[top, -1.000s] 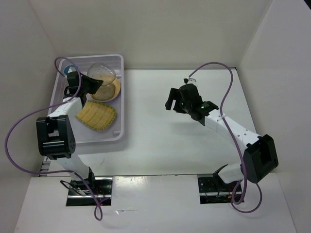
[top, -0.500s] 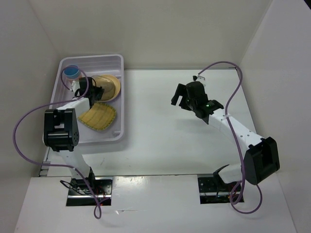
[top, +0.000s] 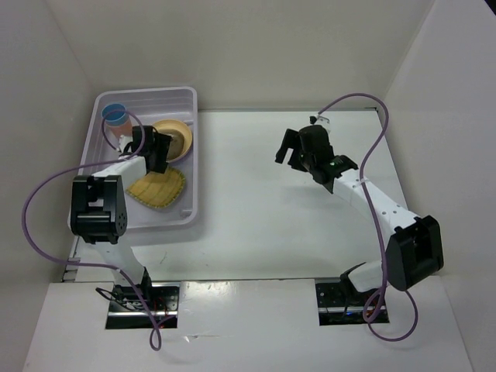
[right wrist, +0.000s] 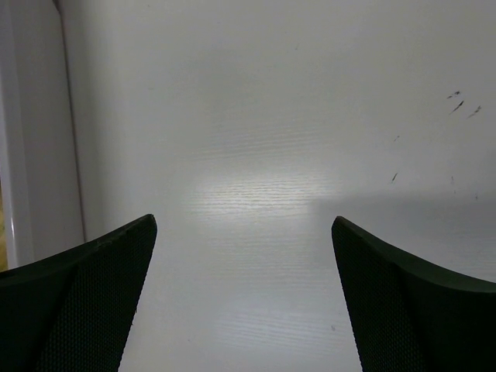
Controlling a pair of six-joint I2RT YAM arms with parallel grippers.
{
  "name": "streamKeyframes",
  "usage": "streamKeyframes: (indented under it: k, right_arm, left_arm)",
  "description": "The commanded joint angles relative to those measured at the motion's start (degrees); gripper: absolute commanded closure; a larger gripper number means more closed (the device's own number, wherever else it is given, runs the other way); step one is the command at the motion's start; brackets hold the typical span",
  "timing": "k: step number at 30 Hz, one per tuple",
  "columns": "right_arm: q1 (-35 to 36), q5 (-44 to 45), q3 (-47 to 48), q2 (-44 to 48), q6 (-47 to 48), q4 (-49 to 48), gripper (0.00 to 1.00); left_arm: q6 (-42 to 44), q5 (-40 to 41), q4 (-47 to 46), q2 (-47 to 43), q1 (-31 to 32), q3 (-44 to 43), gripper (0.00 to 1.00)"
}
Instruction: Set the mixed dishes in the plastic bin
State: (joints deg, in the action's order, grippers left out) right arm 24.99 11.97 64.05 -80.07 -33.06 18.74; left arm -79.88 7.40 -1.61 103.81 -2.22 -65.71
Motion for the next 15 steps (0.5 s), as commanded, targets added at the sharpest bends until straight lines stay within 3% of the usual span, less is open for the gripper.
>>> streamKeyframes:
  k: [1, 4, 9, 15]
  right_arm:
    - [-1.00, 0.78, 3.36, -0.35, 1.59, -2.22, 0.02]
    - [-2.14, 0.26, 4.06, -0.35, 2.21, -2.75, 0.01]
    - [-3.20, -0.80, 4.59, -0.35, 3.44, -3.98, 0.01]
    - [-4.86, -2.20, 5.82, 0.70, 4.58, -2.75, 0.01]
  left_arm:
    - [0.07, -0.37, 4.76, -7.46, 0.28, -1.52, 0.05]
    - [4.45, -3.70, 8.10, -13.86, 0.28, -1.52, 0.01]
    - [24.56, -12.03, 9.34, -24.87, 0.28, -3.01, 0.01]
    - [41.08, -25.67, 13.82, -32.00, 0.28, -1.53, 0.01]
